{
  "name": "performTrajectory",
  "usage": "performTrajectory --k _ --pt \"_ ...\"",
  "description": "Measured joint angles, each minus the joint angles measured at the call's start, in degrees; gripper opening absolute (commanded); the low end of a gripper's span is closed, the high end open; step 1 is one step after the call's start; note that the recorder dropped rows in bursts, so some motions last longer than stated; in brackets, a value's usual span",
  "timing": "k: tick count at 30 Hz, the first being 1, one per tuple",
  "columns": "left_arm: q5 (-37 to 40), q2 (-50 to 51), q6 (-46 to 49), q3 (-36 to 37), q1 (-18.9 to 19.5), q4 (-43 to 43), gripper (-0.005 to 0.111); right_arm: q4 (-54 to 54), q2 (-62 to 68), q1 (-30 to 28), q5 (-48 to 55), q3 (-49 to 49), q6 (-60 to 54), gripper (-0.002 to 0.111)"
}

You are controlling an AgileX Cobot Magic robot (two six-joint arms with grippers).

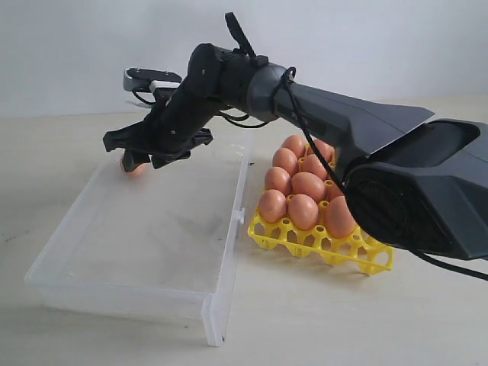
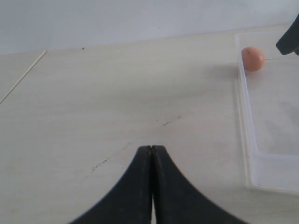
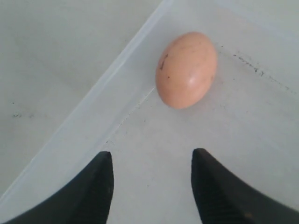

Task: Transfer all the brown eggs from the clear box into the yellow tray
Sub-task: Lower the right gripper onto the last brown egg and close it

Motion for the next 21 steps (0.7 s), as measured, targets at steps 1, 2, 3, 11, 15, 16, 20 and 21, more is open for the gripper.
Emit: performTrajectory --k 1,2,3,11,15,16,20,21 --pt "0.0 0.0 0.0 0.0 0.0 0.0 0.000 0.0 0.0 -0.1 -0.2 0.0 -0.1 0.050" --pt "0.0 0.0 0.0 0.0 0.0 0.0 0.000 0.0 0.0 -0.1 -0.3 0.0 -0.1 0.050" --pt "0.0 0.0 0.0 0.0 0.0 0.0 0.000 0.5 0.1 -0.2 0.1 0.0 -0.1 0.050" --pt "0.0 0.0 0.0 0.0 0.0 0.0 0.000 1.7 1.7 0.0 10.8 0.0 -0.1 0.049" --pt "0.0 0.0 0.0 0.0 0.0 0.0 0.000 -0.2 1.3 0.0 14.4 3.9 -0.4 0.049" --pt "0.0 0.0 0.0 0.0 0.0 0.0 0.000 0.0 0.7 0.0 15.5 5.5 -0.4 0.049" --pt "0.0 0.0 0.0 0.0 0.0 0.0 0.000 1.0 -1.0 0.0 16.3 10.2 -0.6 0.049" --pt "0.0 0.0 0.0 0.0 0.0 0.0 0.000 1.0 -1.4 0.0 16.3 11.1 -0.6 0.048"
